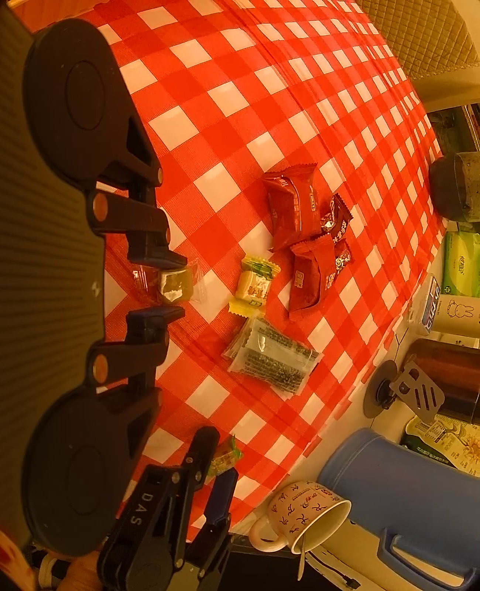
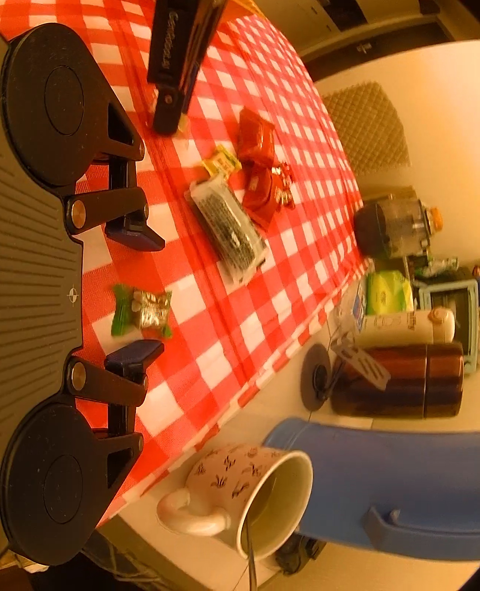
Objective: Organize snacks
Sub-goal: 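Carry the green candy and square candy over the orange tray with both grippers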
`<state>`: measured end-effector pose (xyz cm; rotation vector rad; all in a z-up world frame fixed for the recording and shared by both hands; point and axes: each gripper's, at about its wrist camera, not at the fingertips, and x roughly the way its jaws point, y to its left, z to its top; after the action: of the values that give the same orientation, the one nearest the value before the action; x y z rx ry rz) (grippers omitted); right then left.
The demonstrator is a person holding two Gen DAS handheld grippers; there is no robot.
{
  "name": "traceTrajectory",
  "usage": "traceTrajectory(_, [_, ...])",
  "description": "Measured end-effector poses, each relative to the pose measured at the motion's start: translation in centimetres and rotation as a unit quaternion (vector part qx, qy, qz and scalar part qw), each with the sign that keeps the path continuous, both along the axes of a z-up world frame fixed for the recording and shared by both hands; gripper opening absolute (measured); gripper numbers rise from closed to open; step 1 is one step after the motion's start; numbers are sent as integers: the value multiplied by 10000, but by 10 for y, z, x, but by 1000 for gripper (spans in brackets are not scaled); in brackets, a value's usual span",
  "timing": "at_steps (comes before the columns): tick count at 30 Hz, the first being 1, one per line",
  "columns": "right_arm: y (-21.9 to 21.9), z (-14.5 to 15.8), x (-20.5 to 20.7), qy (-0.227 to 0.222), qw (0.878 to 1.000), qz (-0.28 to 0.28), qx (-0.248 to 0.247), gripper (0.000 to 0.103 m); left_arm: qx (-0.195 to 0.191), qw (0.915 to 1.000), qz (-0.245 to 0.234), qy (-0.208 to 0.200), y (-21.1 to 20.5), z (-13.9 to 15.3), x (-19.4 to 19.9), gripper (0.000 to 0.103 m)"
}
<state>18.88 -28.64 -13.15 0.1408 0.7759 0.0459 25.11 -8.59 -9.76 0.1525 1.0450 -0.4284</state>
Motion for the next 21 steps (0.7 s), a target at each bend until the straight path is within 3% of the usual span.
traceTrajectory(1, [0, 0, 0, 2, 10000, -36, -58, 22, -22, 10000, 12, -3, 1, 1, -1, 19])
traceTrajectory(9, [1, 16, -5, -91, 9999, 57, -55, 21, -189, 9994, 222, -188, 14, 24, -13, 19])
traceTrajectory(21, [41, 81, -24, -537, 9964, 569, 312, 21, -320, 9940, 838, -620, 61, 78, -57, 19])
